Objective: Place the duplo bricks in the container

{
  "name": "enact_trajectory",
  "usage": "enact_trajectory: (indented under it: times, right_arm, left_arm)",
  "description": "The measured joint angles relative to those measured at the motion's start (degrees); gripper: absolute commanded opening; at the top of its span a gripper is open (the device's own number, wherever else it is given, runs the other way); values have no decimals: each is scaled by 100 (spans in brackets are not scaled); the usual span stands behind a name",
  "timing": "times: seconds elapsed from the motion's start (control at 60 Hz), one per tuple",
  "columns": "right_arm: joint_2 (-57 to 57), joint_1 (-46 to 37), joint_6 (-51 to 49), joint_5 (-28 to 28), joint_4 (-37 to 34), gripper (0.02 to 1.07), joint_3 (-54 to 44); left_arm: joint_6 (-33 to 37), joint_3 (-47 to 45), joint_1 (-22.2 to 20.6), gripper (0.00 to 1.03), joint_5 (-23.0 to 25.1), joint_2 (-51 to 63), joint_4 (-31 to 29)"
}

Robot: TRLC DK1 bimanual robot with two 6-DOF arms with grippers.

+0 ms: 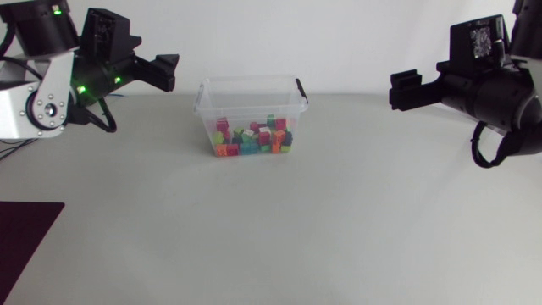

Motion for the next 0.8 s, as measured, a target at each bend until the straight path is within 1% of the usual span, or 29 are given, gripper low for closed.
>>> enact_trajectory:
  times: [0.133,0.367,0.55,0.8]
  right_arm:
    - [-332,2,-118,177,262,103,-424]
    - [-914,11,-337,463,446,103,-953]
    - [-1510,9,-549,531,468,103,-1274]
    - [-2273,9,-892,612,579,103,-1878]
  left_arm:
    - [0,-601,85,98,0,-608,85]
    - [0,-1451,361,98,0,-1563,92]
    - [2,-1974,533,98,2,-2256,107]
    - [2,-2710,588,98,2,-3285,122]
